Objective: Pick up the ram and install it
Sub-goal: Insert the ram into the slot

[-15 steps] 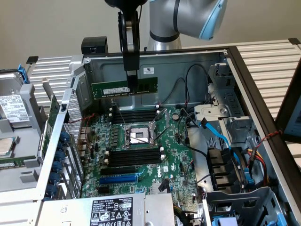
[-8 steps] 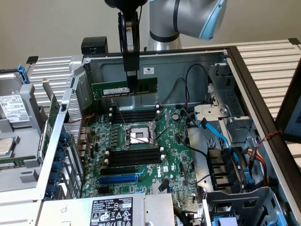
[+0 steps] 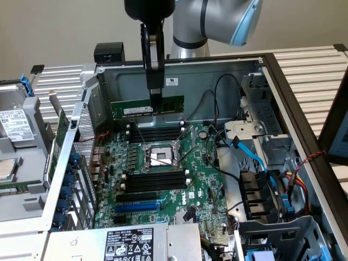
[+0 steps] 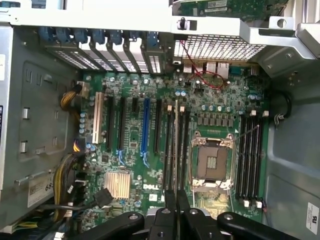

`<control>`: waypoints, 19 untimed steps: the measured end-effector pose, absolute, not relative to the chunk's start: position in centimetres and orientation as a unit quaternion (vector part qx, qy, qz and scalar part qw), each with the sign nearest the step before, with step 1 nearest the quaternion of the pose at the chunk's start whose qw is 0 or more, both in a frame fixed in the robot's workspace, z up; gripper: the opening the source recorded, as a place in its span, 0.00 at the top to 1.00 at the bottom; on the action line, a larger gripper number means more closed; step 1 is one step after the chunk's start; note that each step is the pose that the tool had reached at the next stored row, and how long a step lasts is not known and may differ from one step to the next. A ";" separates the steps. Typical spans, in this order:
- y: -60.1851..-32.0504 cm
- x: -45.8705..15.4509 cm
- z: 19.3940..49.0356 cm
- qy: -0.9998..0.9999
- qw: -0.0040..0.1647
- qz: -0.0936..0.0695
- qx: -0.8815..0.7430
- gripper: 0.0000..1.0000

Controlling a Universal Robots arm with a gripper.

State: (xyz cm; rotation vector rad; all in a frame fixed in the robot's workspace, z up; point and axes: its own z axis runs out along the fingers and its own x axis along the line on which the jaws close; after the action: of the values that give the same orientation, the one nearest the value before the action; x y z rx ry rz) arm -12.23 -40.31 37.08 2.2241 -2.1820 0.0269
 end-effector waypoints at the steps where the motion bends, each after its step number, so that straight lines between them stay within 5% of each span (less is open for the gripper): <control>1: -40.3 -12.1 36.9 -0.701 0.012 0.007 0.713 0.87; 13: -38.6 -11.9 35.1 -0.710 0.006 0.000 0.704 0.87; 19: -38.4 -11.9 34.7 -0.710 0.021 0.015 0.704 0.87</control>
State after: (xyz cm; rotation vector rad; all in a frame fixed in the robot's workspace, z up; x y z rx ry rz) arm -11.93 -38.35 34.74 2.1820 -2.1996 0.0466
